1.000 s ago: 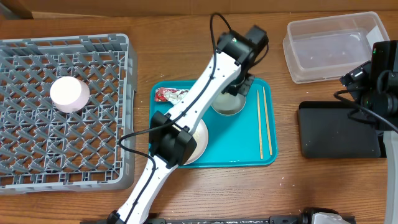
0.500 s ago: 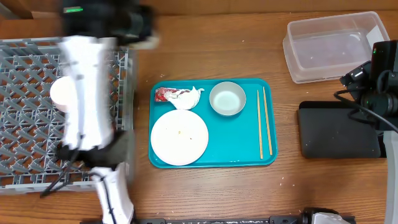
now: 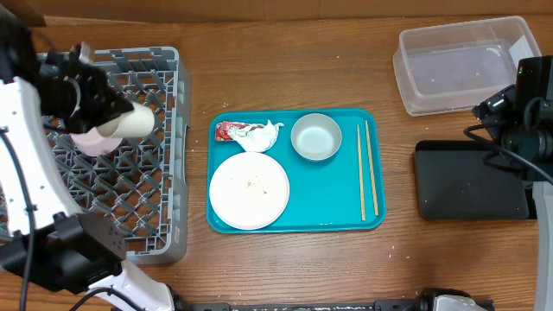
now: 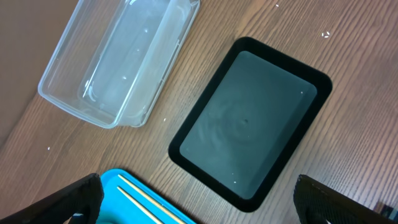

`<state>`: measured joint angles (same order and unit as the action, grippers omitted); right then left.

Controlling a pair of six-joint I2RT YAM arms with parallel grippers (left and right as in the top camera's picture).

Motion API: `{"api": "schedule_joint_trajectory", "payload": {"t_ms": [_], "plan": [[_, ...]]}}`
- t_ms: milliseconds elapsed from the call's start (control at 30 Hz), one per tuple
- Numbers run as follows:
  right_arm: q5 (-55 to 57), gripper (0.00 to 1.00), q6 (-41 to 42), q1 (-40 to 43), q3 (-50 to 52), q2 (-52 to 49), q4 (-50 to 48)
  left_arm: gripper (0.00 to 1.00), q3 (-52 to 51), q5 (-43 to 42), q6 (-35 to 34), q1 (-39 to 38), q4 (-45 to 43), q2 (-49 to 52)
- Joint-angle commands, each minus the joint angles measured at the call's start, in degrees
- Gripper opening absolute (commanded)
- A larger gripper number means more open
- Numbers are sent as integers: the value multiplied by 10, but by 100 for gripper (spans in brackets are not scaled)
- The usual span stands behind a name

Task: Sort waste into correct bins and load items into the dishwasher
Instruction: 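Lift the white cup off the saucer and carry it to the rack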

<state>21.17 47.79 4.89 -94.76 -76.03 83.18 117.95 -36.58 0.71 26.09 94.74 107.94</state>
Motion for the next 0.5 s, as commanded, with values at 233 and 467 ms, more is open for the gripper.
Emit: {"api": "schedule_joint_trajectory", "payload": {"t_ms": [233,467], "plan": [[2,100,3,3,-5,0,-1,4,-261,-330,235,224,-63,6],[2,100,2,3,-5,0,-1,4,-397,-451,246,275,-187,6]]}}
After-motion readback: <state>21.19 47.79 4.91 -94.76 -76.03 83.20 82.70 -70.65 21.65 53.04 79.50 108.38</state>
